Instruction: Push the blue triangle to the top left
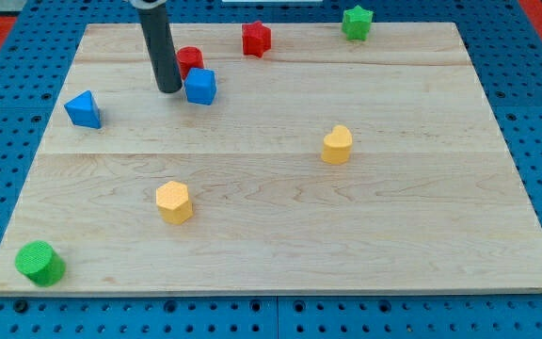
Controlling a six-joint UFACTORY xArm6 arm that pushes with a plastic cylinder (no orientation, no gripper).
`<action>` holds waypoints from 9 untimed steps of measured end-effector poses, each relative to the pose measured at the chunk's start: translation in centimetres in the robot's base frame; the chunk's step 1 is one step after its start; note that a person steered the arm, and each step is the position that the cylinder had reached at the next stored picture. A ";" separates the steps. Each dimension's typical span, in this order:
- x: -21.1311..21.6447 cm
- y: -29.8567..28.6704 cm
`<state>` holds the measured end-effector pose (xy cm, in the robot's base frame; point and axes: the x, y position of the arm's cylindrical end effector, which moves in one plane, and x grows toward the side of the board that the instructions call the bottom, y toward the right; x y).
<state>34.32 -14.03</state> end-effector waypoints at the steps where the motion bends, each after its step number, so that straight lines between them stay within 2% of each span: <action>1: 3.4 0.0; 2: 5.3 0.1; 3: 9.3 -3.7; 4: 10.2 -6.3; 6: 6.2 -12.8; 8: 6.9 -8.0; 9: 7.1 -8.4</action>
<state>41.38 -22.42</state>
